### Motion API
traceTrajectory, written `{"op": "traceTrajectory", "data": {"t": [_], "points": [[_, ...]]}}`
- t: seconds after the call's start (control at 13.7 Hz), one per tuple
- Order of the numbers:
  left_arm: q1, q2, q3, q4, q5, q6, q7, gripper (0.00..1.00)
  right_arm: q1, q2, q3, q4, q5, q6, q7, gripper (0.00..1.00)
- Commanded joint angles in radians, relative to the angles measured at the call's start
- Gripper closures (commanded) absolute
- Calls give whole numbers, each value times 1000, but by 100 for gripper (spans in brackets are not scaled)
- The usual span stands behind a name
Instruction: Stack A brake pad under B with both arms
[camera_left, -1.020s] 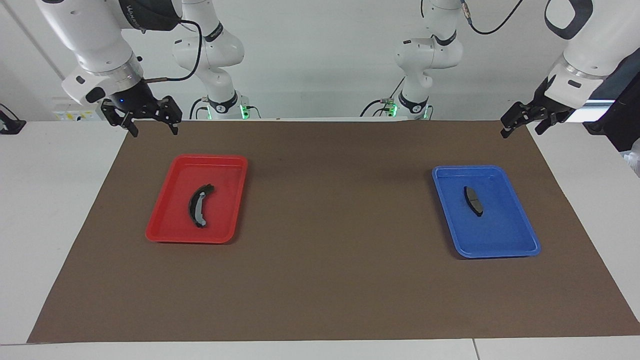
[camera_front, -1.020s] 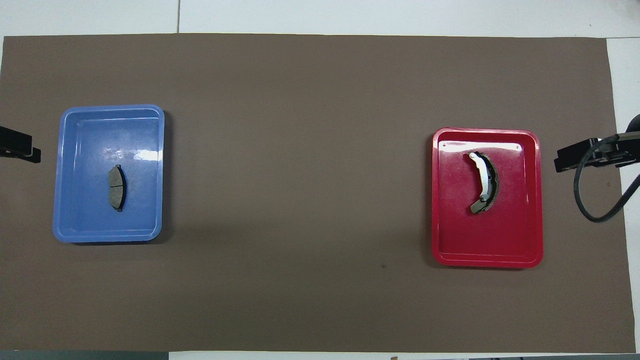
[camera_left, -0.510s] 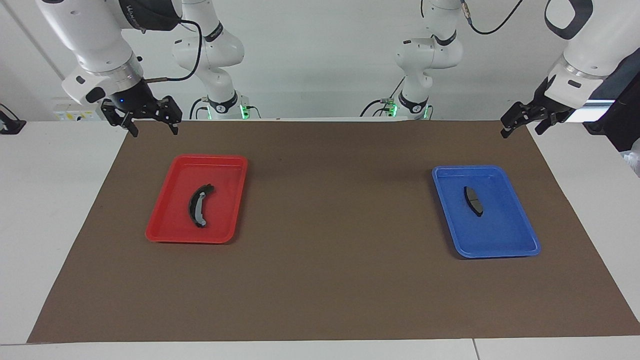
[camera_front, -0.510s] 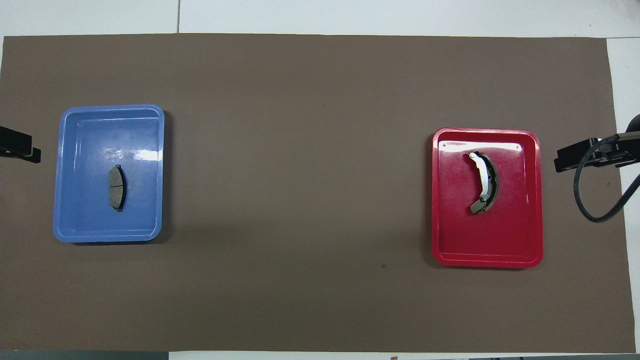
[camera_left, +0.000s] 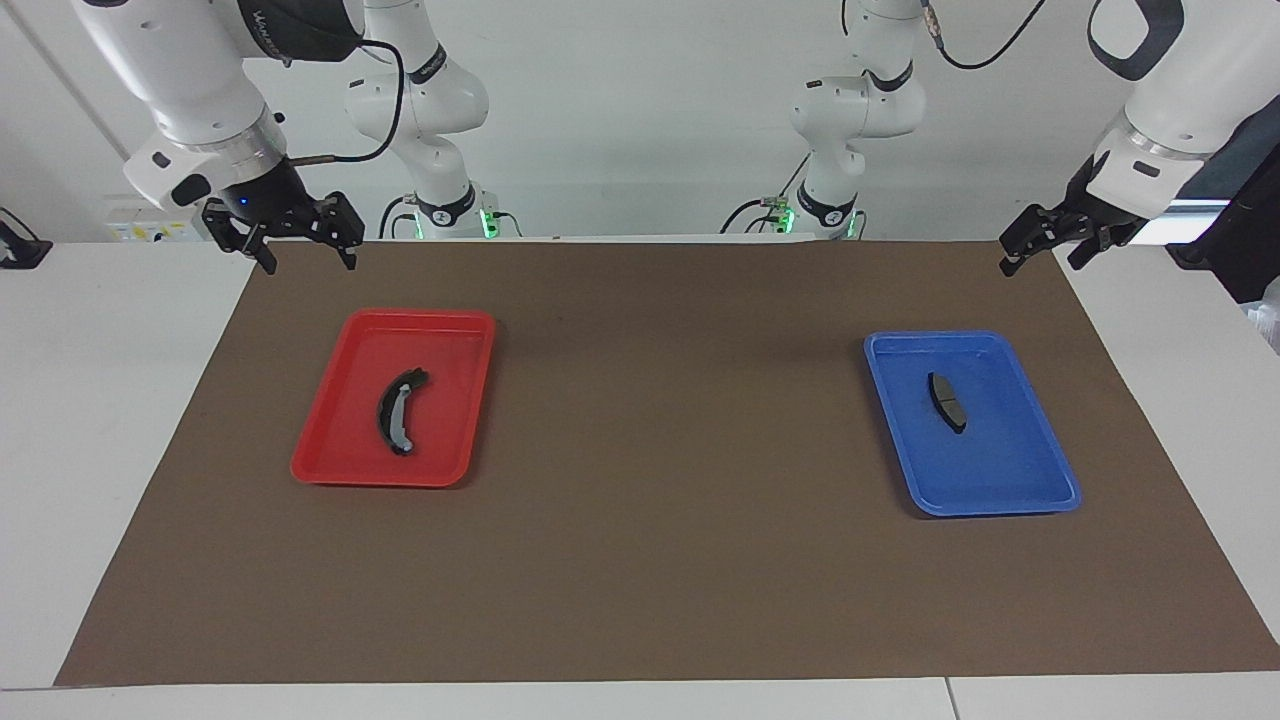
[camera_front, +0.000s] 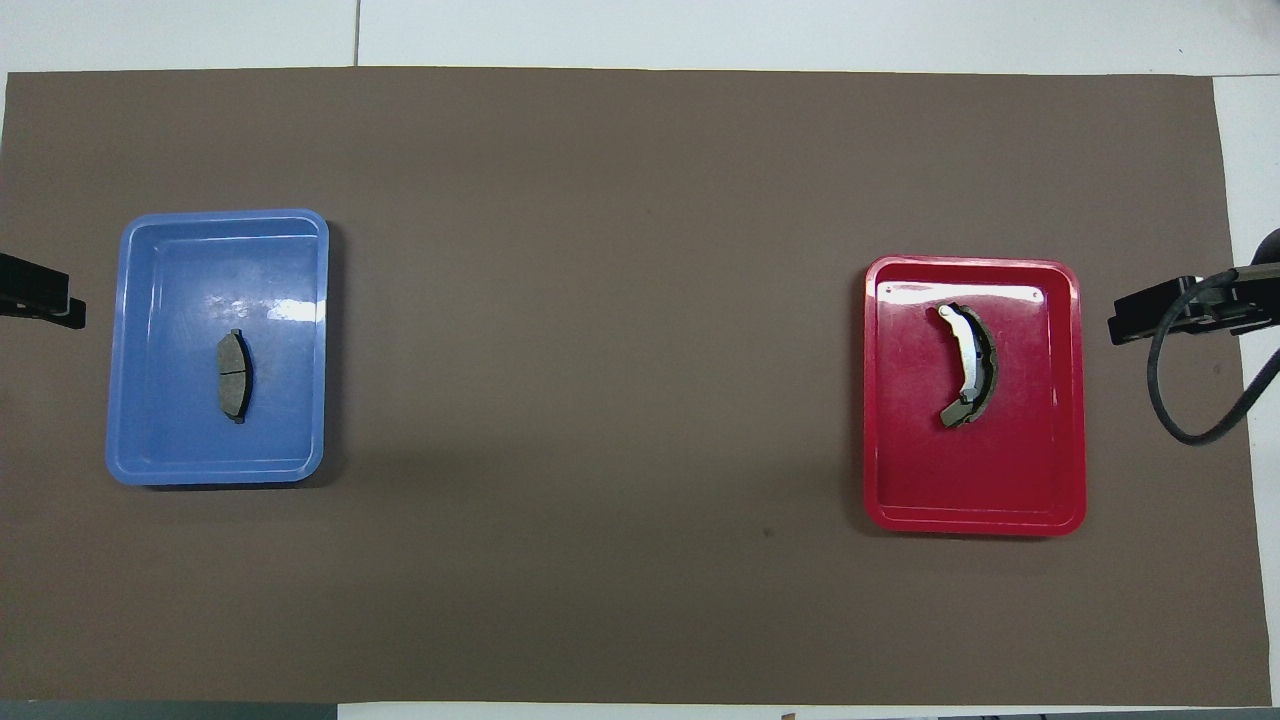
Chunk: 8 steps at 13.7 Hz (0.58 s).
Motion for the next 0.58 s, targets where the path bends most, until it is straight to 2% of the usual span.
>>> {"op": "traceTrajectory", "data": {"t": [0.0, 0.15, 0.36, 0.51], "points": [[-4, -59, 3, -122, -11, 121, 0, 2, -1, -7, -2, -4, 16, -2, -18, 0], [-4, -93, 3, -220, -11, 219, 5, 2, -1, -7, -2, -4, 16, -2, -18, 0], [-6, -78, 2, -312, -11, 328, 15, 2, -1, -7, -2, -4, 16, -2, -18, 0], [-6, -67, 2, -414, -11, 449, 49, 2, -1, -7, -2, -4, 16, -2, -18, 0]]}}
